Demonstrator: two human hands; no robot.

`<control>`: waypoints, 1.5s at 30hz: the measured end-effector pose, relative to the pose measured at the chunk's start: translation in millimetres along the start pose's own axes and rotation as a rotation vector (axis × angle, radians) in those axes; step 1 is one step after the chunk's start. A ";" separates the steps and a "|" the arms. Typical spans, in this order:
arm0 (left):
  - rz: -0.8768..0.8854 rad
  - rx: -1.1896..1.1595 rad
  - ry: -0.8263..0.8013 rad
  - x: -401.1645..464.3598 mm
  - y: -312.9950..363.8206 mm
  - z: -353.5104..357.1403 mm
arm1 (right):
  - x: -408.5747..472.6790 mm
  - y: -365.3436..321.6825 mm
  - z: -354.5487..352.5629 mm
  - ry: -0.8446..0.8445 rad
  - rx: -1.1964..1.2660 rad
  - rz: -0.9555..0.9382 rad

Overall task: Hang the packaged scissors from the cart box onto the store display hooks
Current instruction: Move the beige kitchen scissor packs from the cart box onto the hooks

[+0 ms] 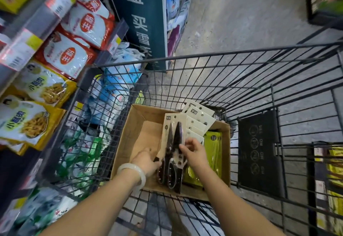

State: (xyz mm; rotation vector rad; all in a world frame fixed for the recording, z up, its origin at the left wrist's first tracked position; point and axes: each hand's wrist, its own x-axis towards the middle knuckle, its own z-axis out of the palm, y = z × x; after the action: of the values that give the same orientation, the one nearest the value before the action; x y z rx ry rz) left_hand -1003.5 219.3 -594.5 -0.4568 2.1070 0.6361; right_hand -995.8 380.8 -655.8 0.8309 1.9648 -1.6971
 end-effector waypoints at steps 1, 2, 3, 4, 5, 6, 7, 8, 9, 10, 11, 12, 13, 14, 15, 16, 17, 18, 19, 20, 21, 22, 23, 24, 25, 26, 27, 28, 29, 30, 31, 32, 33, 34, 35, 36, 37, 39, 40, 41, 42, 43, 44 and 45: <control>-0.003 -0.069 0.023 -2.9 2.2 -3.8 | -2.4 -8.6 -2.4 -0.033 0.059 -0.003; -0.002 -0.150 0.035 -4.9 3.5 -7.5 | -4.5 -15.1 -4.3 -0.083 0.136 0.004; 0.016 -0.236 0.043 -7.2 5.2 -11.3 | -7.5 -21.2 -5.7 -0.142 0.210 0.016; 0.034 -0.325 0.042 -8.5 6.3 -14.7 | -10.3 -26.4 -6.3 -0.199 0.283 0.032; 0.052 -0.407 0.047 -9.2 6.8 -18.0 | -12.2 -30.7 -6.4 -0.244 0.333 0.046; 0.054 -0.472 0.052 -9.5 7.1 -20.9 | -13.2 -34.2 -6.4 -0.279 0.374 0.056; 0.050 -0.524 0.058 -9.2 6.7 -22.6 | -13.8 -36.5 -7.1 -0.289 0.389 0.071; 0.040 -0.557 0.059 -8.8 6.5 -23.4 | -12.0 -35.0 -7.6 -0.280 0.383 0.102; 0.038 -0.565 0.065 -8.2 6.0 -22.8 | -10.3 -31.8 -8.7 -0.272 0.349 0.139; 0.037 -0.557 0.068 -6.7 4.8 -20.6 | -8.3 -25.4 -8.1 -0.253 0.298 0.195; 0.040 -0.552 0.075 -6.1 4.8 -17.7 | -6.8 -17.5 -7.1 -0.224 0.223 0.252; 0.028 -0.561 0.085 -4.2 3.1 -14.2 | -4.3 -7.2 -5.3 -0.185 0.118 0.310; 0.012 -0.585 0.095 -3.2 2.2 -11.2 | -2.1 3.9 -3.9 -0.138 0.011 0.355; -0.012 -0.610 0.110 -0.3 0.2 -8.4 | 0.1 14.0 -2.8 -0.077 -0.096 0.384; -0.034 -0.629 0.122 3.1 -2.2 -6.9 | 1.6 20.3 -2.6 -0.003 -0.157 0.389; -0.060 -0.651 0.136 6.4 -4.2 -6.7 | 6.2 27.8 -2.9 0.050 -0.167 0.390; -0.088 -0.675 0.154 10.8 -7.5 -7.0 | 11.4 32.7 -3.1 0.075 -0.146 0.380; -0.113 -0.690 0.172 13.6 -9.6 -8.4 | 17.5 36.5 -2.1 0.082 -0.108 0.384; -0.137 -0.697 0.189 15.8 -11.8 -10.4 | 22.2 37.4 -0.5 0.083 -0.084 0.385; -0.150 -0.705 0.202 18.9 -14.6 -11.5 | 28.3 39.6 2.1 0.090 -0.082 0.393; -0.162 -0.714 0.211 20.4 -16.6 -13.7 | 32.8 39.9 4.1 0.101 -0.095 0.400; -0.168 -0.730 0.216 22.3 -19.2 -15.1 | 34.6 39.2 6.3 0.114 -0.108 0.412; -0.171 -0.746 0.218 23.5 -21.6 -15.9 | 35.4 39.1 7.8 0.131 -0.117 0.411; -0.175 -0.757 0.223 25.0 -24.2 -16.2 | 36.3 40.2 9.2 0.142 -0.126 0.411; -0.177 -0.759 0.225 24.9 -26.1 -16.3 | 36.3 40.8 10.1 0.146 -0.133 0.408; -0.175 -0.760 0.228 25.1 -27.9 -15.6 | 35.8 42.2 11.5 0.138 -0.149 0.398; -0.176 -0.762 0.234 24.9 -29.0 -15.2 | 35.7 44.8 13.2 0.123 -0.160 0.387; -0.180 -0.772 0.240 24.8 -29.5 -14.6 | 37.5 48.5 14.0 0.098 -0.157 0.380; -0.190 -0.786 0.242 23.8 -29.2 -15.0 | 39.1 50.9 14.3 0.076 -0.137 0.390; -0.197 -0.804 0.240 24.4 -29.7 -14.5 | 41.1 54.0 13.8 0.061 -0.110 0.393; -0.206 -0.817 0.234 23.7 -29.3 -15.1 | 42.7 56.3 12.9 0.059 -0.089 0.395; -0.204 -0.831 0.234 23.7 -29.8 -14.7 | 42.1 57.1 11.9 0.055 -0.084 0.386; -0.203 -0.836 0.238 24.3 -31.8 -13.7 | 38.5 55.4 11.3 0.057 -0.095 0.375; -0.197 -0.840 0.247 24.0 -33.5 -12.4 | 35.1 55.8 11.4 0.062 -0.097 0.347; -0.191 -0.841 0.254 21.1 -33.7 -12.1 | 28.4 53.5 11.0 0.069 -0.098 0.322; -0.182 -0.845 0.267 18.5 -34.5 -11.8 | 22.8 53.3 10.2 0.065 -0.085 0.283; -0.177 -0.846 0.278 14.9 -34.7 -12.8 | 16.3 52.3 9.7 0.059 -0.070 0.250; -0.162 -0.867 0.294 10.2 -36.1 -15.3 | 5.2 47.7 7.0 0.045 -0.015 0.186; -0.152 -0.882 0.305 7.4 -36.3 -17.4 | 2.0 43.1 5.4 0.037 -0.003 0.148; -0.141 -0.891 0.312 3.5 -36.1 -20.4 | 0.3 35.8 4.2 0.032 -0.005 0.122; -0.126 -0.903 0.323 0.0 -36.5 -23.0 | 0.9 29.3 2.2 0.021 0.010 0.100; -0.112 -0.915 0.329 -4.1 -36.8 -25.6 | 2.8 22.0 -0.1 0.008 0.037 0.090; -0.094 -0.936 0.336 -7.7 -37.2 -28.1 | 4.8 12.7 -2.6 0.000 0.061 0.097; -0.071 -0.955 0.337 -12.8 -37.1 -31.1 | 6.6 1.2 -5.6 -0.014 0.078 0.109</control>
State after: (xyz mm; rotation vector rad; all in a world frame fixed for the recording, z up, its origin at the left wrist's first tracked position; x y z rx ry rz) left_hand -996.5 172.4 -578.7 -1.2179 1.9514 1.6093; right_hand -999.5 387.5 -660.1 0.9332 1.8198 -1.7210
